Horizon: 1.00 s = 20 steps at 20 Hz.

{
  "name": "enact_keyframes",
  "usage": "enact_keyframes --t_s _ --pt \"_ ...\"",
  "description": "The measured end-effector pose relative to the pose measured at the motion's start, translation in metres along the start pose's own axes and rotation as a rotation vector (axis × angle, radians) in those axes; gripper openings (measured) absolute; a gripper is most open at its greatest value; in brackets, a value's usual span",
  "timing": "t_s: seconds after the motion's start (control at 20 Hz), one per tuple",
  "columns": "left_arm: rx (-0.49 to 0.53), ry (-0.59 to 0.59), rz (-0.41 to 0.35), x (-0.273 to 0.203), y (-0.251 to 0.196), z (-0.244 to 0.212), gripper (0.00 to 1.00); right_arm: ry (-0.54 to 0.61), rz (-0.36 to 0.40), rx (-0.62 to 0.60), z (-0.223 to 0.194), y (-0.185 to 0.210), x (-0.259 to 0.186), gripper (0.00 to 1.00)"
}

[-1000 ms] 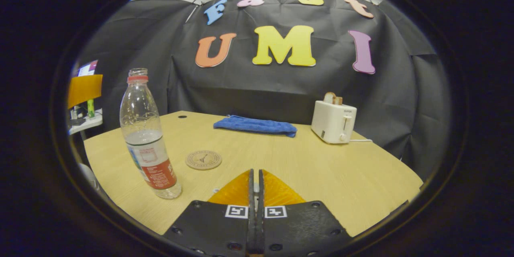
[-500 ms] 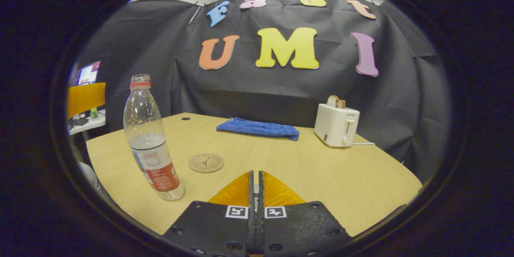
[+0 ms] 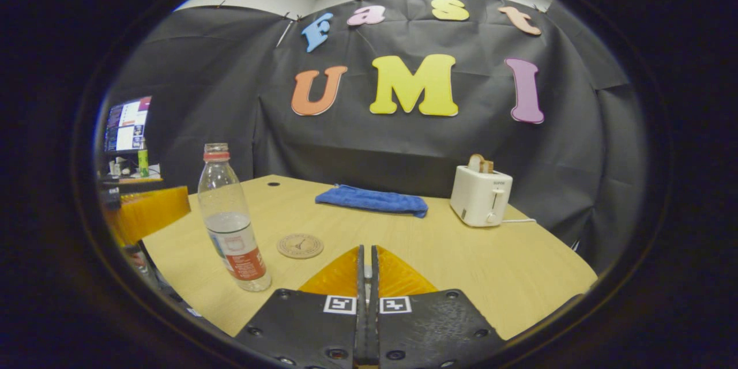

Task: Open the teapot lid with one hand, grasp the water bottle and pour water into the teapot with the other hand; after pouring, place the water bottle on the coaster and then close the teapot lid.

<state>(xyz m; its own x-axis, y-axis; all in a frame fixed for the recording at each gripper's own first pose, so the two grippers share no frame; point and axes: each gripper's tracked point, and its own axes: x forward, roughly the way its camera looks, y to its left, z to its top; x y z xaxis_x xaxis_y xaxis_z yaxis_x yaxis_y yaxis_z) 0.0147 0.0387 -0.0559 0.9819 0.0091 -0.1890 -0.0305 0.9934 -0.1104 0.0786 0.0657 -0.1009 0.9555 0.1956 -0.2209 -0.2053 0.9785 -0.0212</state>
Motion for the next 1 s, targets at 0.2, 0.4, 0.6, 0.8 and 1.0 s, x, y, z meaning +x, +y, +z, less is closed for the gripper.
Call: enact_keyframes --t_s 0.2,0.4,0.6,0.8,1.0 --pt "0.068 0.051 -0.018 -0.002 -0.009 -0.025 0.97 -0.013 0.013 0.015 0.002 -0.007 -0.013 0.0" --pt "0.079 0.072 -0.02 0.007 -0.013 -0.042 0.97 -0.012 0.007 0.008 0.001 -0.018 -0.022 0.0" --pt "0.057 0.123 -0.014 0.023 -0.013 -0.065 0.97 -0.016 -0.006 0.013 0.001 -0.027 -0.028 0.0" --pt "0.018 0.16 -0.041 0.039 -0.017 -0.076 0.98 -0.007 -0.011 0.016 -0.004 -0.031 -0.028 0.0" --pt "0.027 0.162 -0.035 0.052 -0.015 -0.078 0.98 -0.006 -0.019 0.017 -0.004 -0.037 -0.028 0.0"
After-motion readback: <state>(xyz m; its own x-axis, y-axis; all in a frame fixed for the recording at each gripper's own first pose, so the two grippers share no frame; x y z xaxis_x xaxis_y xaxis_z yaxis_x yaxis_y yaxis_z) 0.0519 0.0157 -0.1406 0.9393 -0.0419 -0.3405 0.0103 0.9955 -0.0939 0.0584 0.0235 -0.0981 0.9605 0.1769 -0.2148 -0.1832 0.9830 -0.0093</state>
